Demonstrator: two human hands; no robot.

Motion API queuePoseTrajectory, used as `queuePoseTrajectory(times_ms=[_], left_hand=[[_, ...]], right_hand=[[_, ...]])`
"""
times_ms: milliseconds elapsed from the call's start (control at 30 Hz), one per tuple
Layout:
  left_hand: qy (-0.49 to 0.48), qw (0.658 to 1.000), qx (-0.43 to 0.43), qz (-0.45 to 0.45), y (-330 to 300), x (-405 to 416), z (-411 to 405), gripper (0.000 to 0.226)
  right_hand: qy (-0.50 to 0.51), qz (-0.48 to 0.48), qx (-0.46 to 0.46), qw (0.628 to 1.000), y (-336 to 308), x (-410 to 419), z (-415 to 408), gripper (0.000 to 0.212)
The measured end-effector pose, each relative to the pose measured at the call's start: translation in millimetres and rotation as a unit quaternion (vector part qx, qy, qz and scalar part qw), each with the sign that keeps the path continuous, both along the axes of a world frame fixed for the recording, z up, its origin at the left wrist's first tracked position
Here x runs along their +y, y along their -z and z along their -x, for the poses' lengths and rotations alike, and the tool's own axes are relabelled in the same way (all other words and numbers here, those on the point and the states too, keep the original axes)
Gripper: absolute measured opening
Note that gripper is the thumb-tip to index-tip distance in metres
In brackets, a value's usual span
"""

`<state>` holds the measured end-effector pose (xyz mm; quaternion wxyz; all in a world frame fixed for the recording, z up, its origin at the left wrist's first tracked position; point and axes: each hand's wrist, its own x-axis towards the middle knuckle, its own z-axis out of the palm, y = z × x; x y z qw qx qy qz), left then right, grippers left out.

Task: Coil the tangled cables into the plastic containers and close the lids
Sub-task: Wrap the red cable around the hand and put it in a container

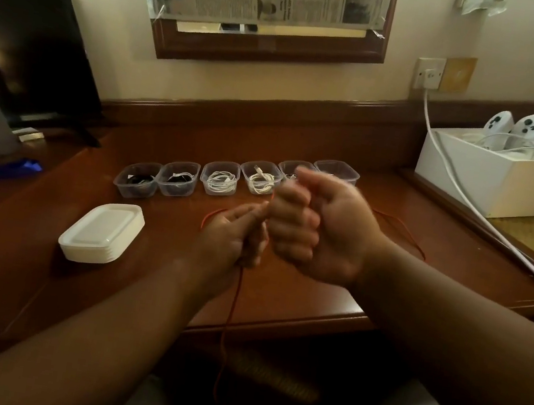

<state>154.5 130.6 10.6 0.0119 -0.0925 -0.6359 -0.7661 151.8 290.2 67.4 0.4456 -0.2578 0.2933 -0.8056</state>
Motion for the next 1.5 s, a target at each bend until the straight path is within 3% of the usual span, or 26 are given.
queuePoseTrajectory(times_ms=[100,167,233,267,300,333,367,433,500,567,667,733,800,833,867,933,967,1000,1033,1100,1167,1233,1300,1367,1433,1500], left_hand=[[0.028,0.999,-0.008,0.029,9,18,-15,0.024],[0.019,0.995,0.009,0.095,6,21,-21,0.022],[-0.021,0.983,0.046,0.178,-3,14,-19,0.019],[-0.041,0.973,0.071,0.214,-10,9,-17,0.017],[-0.056,0.964,0.099,0.239,-17,4,-14,0.015],[-0.068,0.956,0.131,0.252,-23,0,-12,0.014],[-0.081,0.949,0.154,0.261,-29,-5,-11,0.016],[-0.081,0.95,0.157,0.258,-33,-13,-7,0.025],[-0.035,0.975,0.119,0.186,-30,-15,-2,0.031],[0.002,0.996,0.064,0.062,-20,-10,2,0.029],[0.007,0.999,0.032,0.002,-7,6,-2,0.01],[0.02,0.998,0.029,0.048,-1,16,-8,0.019],[0.019,0.992,0.041,0.12,0,19,-14,0.018],[0.012,0.986,0.047,0.158,-2,18,-15,0.019],[0.002,0.98,0.055,0.193,-3,16,-14,0.02],[-0.019,0.962,0.084,0.257,-9,10,-13,0.017],[-0.031,0.952,0.109,0.283,-12,7,-11,0.014],[-0.042,0.945,0.131,0.297,-14,3,-10,0.012],[-0.051,0.941,0.141,0.302,-16,0,-8,0.017],[-0.047,0.951,0.134,0.274,-18,-7,-8,0.034],[-0.014,0.981,0.104,0.165,-15,-7,-8,0.033],[0.018,0.998,0.055,0.012,-12,-2,-9,0.029],[0.003,0.998,0.014,-0.057,-8,7,-11,0.021],[-0.005,0.999,0.002,-0.036,-3,17,-16,0.018],[-0.001,0.998,0.015,0.057,1,26,-25,0.023],[-0.002,0.986,0.038,0.164,-1,29,-29,0.025]], right_hand=[[0.223,0.058,0.045,0.972,-13,-2,8,0.044],[0.405,-0.058,0.249,0.878,-10,3,17,0.04],[0.485,-0.268,0.529,0.643,-4,9,21,0.037],[0.445,-0.379,0.62,0.522,1,9,22,0.037],[0.393,-0.469,0.656,0.442,6,9,22,0.039],[0.363,-0.514,0.634,0.449,10,8,20,0.043],[0.347,-0.518,0.578,0.526,15,7,18,0.048],[0.277,-0.458,0.394,0.747,17,4,10,0.059],[0.168,-0.316,0.194,0.913,14,1,2,0.061],[0.1,-0.136,0.07,0.983,7,-1,-6,0.055],[0.142,0.037,0.011,0.989,-4,-8,-6,0.05],[0.254,0.034,0.064,0.965,-4,-7,2,0.049],[0.386,-0.049,0.212,0.897,2,-2,11,0.041],[0.452,-0.117,0.331,0.82,7,1,15,0.034],[0.501,-0.203,0.461,0.704,11,3,17,0.027],[0.464,-0.371,0.635,0.494,20,2,17,0.031],[0.416,-0.438,0.657,0.451,23,0,15,0.041],[0.383,-0.483,0.633,0.469,25,-1,14,0.05],[0.36,-0.503,0.577,0.534,24,-2,11,0.058],[0.288,-0.491,0.405,0.716,18,-3,5,0.074],[0.163,-0.385,0.209,0.884,13,2,3,0.079],[0.051,-0.208,0.077,0.974,8,7,1,0.078],[0.009,-0.041,0.009,0.999,2,5,-2,0.081],[0.084,0.072,-0.016,0.994,-3,0,-3,0.09],[0.24,0.097,0.056,0.964,-4,-4,0,0.101],[0.366,0.023,0.217,0.905,-1,-2,12,0.098]])
